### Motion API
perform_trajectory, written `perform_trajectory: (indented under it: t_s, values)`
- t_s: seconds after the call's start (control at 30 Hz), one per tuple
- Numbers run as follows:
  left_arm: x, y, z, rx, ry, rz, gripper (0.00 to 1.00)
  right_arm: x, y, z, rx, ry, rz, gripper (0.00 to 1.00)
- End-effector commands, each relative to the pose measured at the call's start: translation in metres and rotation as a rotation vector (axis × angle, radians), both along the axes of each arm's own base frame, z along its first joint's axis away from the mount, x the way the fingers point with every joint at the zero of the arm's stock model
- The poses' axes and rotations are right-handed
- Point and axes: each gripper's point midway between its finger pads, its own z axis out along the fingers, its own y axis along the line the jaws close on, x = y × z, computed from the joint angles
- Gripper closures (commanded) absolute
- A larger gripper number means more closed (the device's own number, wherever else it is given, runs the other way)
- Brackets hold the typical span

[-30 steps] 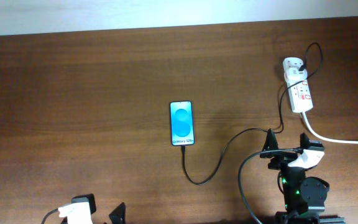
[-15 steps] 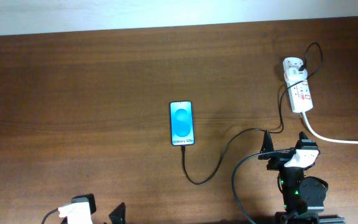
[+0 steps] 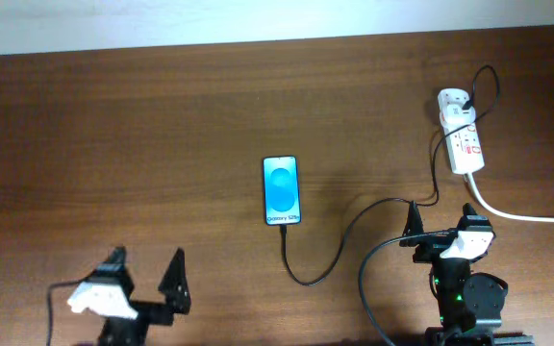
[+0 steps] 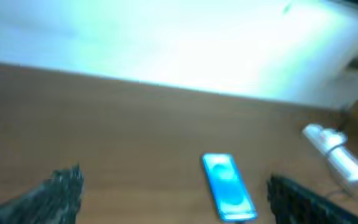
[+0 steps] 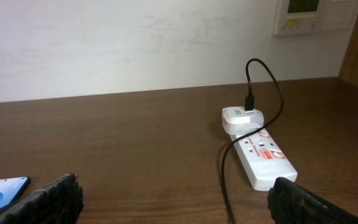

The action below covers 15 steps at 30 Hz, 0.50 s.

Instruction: Plug charger to phone and switch on socket

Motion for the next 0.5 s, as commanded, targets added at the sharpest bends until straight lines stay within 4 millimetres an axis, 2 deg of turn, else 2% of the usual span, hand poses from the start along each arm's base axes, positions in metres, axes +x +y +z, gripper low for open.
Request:
perform_trajectory:
  t_s: [0.0,0.1,0.17,0.3,0.47]
  values:
    - [0.038,0.005,-0.040,0.162,-0.041,0.020,0.01,0.000,0.002,-0.003,-0.008,0.004,0.008,0.01]
    - [0.062,0.012,-0.059,0.176,-0.121,0.078,0.01,0.000,0.002,-0.003,-0.008,0.004,0.008,0.01]
    - [0.070,0.017,-0.071,0.177,-0.156,0.112,0.01,0.000,0.002,-0.003,-0.007,0.004,0.008,0.02]
    - [0.076,0.040,-0.093,0.196,-0.132,0.218,0.01,0.000,0.002,-0.003,-0.007,0.005,0.008,0.01]
    - [0.076,0.039,-0.103,0.320,-0.101,0.195,0.01,0.000,0.002,-0.003,-0.007,0.004,0.008,0.01]
